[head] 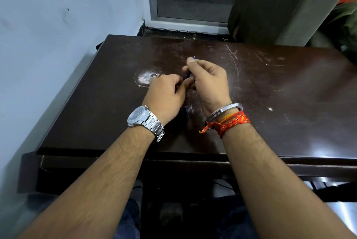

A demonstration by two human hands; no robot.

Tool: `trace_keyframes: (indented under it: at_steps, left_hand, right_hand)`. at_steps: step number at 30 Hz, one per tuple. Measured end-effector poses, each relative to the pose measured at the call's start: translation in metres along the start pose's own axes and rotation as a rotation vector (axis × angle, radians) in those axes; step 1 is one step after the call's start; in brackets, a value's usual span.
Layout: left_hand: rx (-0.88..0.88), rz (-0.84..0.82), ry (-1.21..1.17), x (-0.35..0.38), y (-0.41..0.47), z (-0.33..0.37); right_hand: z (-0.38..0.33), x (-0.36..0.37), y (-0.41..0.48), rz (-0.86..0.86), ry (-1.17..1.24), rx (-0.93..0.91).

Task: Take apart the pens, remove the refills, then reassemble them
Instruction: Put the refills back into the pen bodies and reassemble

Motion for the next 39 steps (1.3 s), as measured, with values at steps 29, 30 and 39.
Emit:
trace_keyframes:
  at_steps: [29, 30, 39]
  left_hand:
    - [-0.023, 0.026, -0.014, -0.004, 0.001, -0.001]
    - [-0.027, 0.022, -0.022, -0.003, 0.001, -0.001]
    - [-0.013, 0.034, -0.003, -0.006, -0.001, 0.002]
  right_hand:
    - [-0.002, 0.000, -0.002, 0.036, 0.170, -0.034]
    - [-0.002, 0.000, -0.002, 0.033, 0.162, -0.027]
    - [-0.003, 0.005, -0.004, 0.011, 0.179, -0.029]
Point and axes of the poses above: each hand's wrist, its own y-axis towards the middle knuckle, its own x-axis out of the palm, z = x × y, the point moved 3 cm from there along y, towards the middle knuckle, and after that the axes turned 15 degrees about -z, right-handed, at the moved point
